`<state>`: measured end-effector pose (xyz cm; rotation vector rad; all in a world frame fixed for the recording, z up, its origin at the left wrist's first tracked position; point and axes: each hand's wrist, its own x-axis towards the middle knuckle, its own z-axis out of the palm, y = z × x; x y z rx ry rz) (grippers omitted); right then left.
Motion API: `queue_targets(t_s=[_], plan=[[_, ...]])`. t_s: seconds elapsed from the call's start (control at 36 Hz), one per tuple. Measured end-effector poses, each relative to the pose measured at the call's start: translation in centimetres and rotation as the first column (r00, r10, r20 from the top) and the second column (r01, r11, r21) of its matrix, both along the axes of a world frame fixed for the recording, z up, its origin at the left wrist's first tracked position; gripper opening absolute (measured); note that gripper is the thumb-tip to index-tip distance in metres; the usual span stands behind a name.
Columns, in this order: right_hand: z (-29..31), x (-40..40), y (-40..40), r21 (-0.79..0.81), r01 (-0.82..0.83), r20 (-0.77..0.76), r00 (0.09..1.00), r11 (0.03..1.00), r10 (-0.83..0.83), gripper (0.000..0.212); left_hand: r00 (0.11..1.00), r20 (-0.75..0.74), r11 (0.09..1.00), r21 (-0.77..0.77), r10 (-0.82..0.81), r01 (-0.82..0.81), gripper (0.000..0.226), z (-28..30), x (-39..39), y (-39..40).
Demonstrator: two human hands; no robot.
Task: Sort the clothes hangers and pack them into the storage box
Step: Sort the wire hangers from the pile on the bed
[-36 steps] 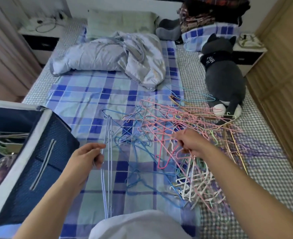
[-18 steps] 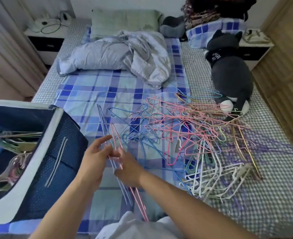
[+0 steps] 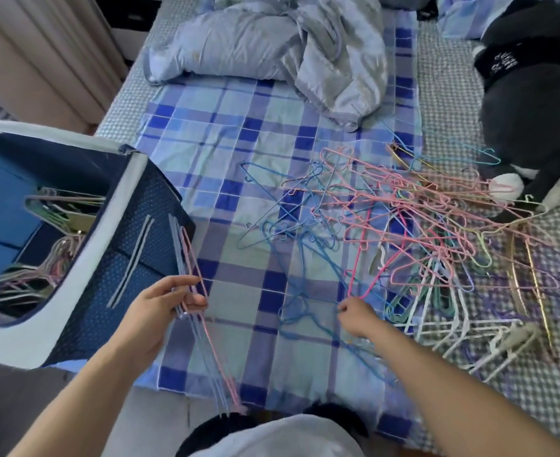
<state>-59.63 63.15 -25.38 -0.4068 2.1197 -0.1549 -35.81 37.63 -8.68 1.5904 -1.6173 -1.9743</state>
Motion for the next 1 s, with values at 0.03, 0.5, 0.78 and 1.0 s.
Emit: queue_targets(t_s=[0.03,0.5,0.78,1.0], plan=[[-0.9,-1.2,-1.7,-0.022,0.001,-0.003,1.0,1.0,-0.001,0.017,1.0,0.01,1.0,-0.007,0.015,-0.015,0.027,-0.3,0.2,0.0],[-12.6,-11.0,-23.2,-0.183,0.325,0.013,0.944,0.928,-0.328,0.02,0.992,0.064,0.991,-0.085,0.112,-0.107,0.034,-7.9,-0.5,-1.9],[-8.0,-9.3,-20.1,-0.269,0.225,-0.441,0.836,0.937,-0.327,0.029,0.992,0.079,0.994,-0.051,0.102,-0.098,0.033,-6.2,0.0,-1.7],[-2.9,-4.5,-13.8,-0.431,0.544,-0.217,0.713,0.721,-0.667,0.014,0.994,0.056,0.993,-0.077,0.098,-0.094,0.033,-2.9,-0.9,0.2]])
